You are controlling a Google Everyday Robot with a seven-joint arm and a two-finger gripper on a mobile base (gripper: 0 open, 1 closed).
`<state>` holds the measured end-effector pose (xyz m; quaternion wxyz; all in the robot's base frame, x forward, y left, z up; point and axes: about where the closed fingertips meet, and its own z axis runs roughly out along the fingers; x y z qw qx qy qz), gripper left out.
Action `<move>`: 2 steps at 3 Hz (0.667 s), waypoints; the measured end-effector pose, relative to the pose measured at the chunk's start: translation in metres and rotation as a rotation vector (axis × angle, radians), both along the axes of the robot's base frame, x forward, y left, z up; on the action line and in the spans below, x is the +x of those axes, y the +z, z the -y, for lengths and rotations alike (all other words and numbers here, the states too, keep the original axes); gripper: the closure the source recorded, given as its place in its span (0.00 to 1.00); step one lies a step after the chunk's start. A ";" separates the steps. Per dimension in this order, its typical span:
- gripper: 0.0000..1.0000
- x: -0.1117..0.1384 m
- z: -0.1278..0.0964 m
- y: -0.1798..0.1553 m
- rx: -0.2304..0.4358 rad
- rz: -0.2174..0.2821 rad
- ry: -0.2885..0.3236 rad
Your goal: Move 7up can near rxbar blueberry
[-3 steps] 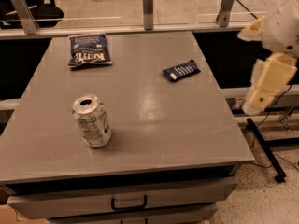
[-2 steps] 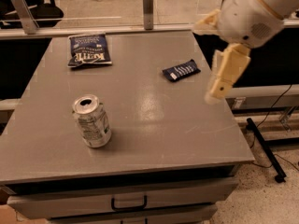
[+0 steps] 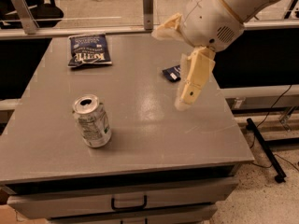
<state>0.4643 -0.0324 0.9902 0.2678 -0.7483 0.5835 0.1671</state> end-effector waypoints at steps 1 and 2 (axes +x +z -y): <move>0.00 -0.005 -0.014 -0.013 0.025 -0.009 0.036; 0.00 -0.016 -0.039 -0.047 0.072 -0.043 0.066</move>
Offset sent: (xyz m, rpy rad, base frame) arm -0.0284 0.0680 -0.1072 0.1270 0.1162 0.0913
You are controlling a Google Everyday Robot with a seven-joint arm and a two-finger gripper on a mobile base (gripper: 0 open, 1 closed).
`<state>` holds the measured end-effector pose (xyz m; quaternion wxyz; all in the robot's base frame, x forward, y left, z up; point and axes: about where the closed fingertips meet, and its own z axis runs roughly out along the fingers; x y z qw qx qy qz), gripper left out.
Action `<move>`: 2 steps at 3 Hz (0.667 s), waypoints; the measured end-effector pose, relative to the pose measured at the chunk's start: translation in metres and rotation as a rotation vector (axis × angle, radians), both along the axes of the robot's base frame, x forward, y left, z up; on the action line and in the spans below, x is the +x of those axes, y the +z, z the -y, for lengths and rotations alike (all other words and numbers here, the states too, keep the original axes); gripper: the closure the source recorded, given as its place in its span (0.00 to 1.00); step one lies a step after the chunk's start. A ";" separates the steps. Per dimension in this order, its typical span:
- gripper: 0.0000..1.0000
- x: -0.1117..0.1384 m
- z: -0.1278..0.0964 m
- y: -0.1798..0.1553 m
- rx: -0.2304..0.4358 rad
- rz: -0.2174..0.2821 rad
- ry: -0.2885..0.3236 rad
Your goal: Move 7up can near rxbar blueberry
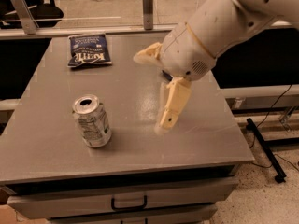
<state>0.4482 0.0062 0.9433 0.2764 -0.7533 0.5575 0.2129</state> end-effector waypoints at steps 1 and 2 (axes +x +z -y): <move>0.00 -0.008 -0.022 -0.041 0.051 -0.064 0.006; 0.00 -0.014 -0.046 -0.069 0.097 -0.129 -0.002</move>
Offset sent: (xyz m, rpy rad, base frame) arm -0.0170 0.0713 -0.1055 0.1578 0.2155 -0.0219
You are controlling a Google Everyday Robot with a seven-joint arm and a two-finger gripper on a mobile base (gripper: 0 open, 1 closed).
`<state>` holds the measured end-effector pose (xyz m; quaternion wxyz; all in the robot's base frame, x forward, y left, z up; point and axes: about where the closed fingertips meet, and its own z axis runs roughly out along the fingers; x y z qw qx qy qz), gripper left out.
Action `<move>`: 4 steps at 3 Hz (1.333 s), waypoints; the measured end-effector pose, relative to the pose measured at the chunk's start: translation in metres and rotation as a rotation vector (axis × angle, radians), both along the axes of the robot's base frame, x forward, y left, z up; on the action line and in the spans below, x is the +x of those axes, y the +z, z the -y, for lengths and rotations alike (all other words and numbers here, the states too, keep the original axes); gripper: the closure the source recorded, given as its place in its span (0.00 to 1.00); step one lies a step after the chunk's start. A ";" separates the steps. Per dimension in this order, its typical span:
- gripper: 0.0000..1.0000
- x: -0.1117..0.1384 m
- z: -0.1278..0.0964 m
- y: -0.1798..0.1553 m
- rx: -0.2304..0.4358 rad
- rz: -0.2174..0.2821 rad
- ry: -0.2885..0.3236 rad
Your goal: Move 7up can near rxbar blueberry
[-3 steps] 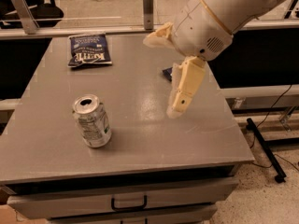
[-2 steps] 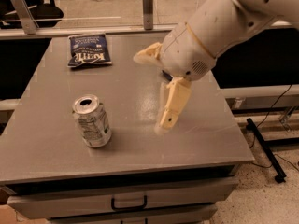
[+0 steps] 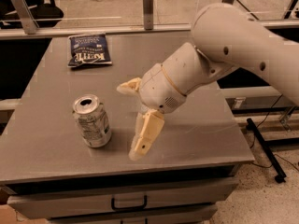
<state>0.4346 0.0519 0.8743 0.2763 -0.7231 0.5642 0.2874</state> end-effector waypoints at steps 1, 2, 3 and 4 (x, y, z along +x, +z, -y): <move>0.00 -0.005 -0.021 -0.011 0.059 -0.067 -0.004; 0.00 -0.013 -0.044 -0.016 0.133 -0.105 -0.010; 0.18 -0.016 -0.062 -0.018 0.181 -0.118 -0.017; 0.41 -0.015 -0.067 -0.013 0.221 -0.112 -0.034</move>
Offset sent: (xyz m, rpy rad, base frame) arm -0.0184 0.0693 -0.0235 0.2287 0.1529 -0.0266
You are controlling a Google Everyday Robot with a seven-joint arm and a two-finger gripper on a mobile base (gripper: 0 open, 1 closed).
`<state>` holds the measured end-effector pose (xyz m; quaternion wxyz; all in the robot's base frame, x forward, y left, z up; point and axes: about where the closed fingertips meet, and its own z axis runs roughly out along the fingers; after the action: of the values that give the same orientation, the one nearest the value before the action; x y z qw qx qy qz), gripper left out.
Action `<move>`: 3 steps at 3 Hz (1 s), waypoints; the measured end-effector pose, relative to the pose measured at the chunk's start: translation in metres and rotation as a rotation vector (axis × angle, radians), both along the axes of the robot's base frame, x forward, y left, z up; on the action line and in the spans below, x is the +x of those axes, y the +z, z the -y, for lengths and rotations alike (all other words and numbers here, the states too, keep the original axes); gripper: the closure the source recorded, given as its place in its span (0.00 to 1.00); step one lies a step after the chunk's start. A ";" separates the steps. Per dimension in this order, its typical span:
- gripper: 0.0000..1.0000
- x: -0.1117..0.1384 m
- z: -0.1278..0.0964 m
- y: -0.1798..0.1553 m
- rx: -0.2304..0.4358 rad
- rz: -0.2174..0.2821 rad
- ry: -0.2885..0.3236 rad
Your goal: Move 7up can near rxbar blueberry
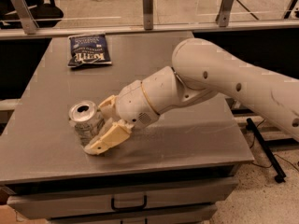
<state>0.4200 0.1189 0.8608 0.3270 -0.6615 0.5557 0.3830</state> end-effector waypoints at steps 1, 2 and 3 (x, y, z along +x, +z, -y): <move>0.64 0.008 0.008 0.010 0.025 0.019 -0.035; 0.88 0.031 0.042 0.035 0.029 0.082 -0.105; 1.00 0.030 0.040 0.037 0.030 0.087 -0.103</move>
Offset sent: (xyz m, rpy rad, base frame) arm 0.0680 -0.0942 0.0684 0.0405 -0.1630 -0.2123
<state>0.4502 0.0789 0.8980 0.3801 -0.6431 0.5683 0.3449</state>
